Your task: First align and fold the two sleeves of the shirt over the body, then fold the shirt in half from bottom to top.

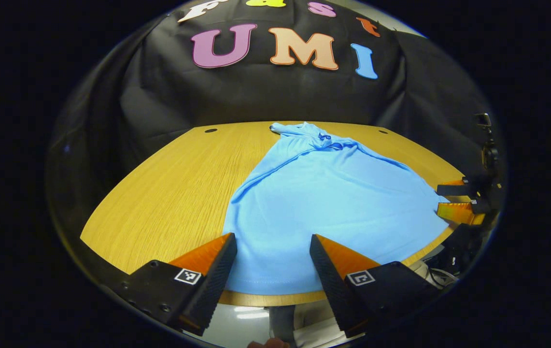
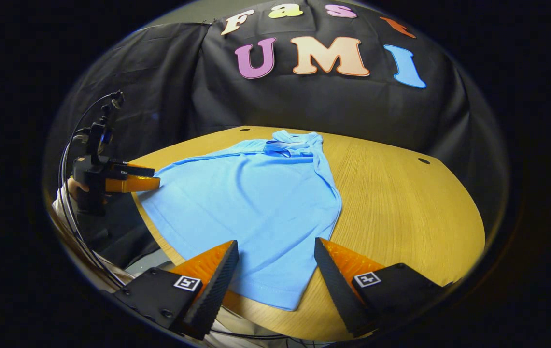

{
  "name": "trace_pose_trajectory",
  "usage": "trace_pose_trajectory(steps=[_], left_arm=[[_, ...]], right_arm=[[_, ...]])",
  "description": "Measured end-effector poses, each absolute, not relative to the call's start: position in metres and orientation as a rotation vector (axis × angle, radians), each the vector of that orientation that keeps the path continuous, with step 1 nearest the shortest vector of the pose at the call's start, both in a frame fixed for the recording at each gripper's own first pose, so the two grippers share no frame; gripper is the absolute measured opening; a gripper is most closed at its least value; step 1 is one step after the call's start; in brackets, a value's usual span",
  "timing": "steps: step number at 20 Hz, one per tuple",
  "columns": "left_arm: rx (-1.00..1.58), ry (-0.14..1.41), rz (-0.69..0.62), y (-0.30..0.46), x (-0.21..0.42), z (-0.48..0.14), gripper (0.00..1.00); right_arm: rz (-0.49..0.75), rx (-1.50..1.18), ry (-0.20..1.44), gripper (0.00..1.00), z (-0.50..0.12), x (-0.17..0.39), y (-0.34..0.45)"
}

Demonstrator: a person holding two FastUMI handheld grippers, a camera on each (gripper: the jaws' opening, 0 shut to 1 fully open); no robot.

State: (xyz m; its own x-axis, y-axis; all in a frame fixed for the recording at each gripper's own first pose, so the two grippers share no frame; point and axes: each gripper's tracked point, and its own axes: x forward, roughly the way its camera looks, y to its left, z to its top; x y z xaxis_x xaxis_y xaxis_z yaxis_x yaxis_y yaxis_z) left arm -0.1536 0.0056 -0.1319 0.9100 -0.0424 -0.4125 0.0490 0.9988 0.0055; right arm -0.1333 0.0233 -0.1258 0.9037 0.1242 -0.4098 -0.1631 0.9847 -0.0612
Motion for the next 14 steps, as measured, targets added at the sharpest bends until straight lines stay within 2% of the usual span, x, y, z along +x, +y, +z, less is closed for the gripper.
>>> trace_pose_trajectory(steps=[3, 5, 6, 8, 9, 11, 12, 14], left_arm=[[0.020, 0.407, -0.076, 0.002, -0.154, -0.131, 0.90], [0.022, 0.395, -0.099, -0.005, -0.152, -0.133, 0.80], [0.015, 0.394, -0.101, -0.005, -0.152, -0.133, 0.74], [0.008, 0.390, -0.113, -0.009, -0.151, -0.133, 0.64], [-0.004, 0.380, -0.125, -0.014, -0.152, -0.132, 0.63], [-0.027, 0.363, -0.153, -0.022, -0.150, -0.132, 0.40], [-0.035, 0.359, -0.158, -0.024, -0.148, -0.131, 0.22], [-0.055, 0.357, -0.156, -0.026, -0.148, -0.132, 0.08]], right_arm=[[0.148, -0.092, 0.410, 0.99, -0.125, -0.132, 0.027], [0.150, -0.086, 0.405, 0.95, -0.127, -0.130, 0.029], [0.148, -0.082, 0.400, 0.87, -0.126, -0.129, 0.030], [0.141, -0.076, 0.393, 0.63, -0.126, -0.126, 0.031], [0.142, -0.072, 0.392, 0.59, -0.127, -0.126, 0.032], [0.150, -0.065, 0.390, 0.46, -0.127, -0.124, 0.033], [0.152, -0.063, 0.390, 0.36, -0.127, -0.125, 0.033], [0.152, -0.049, 0.391, 0.36, -0.126, -0.127, 0.036]])
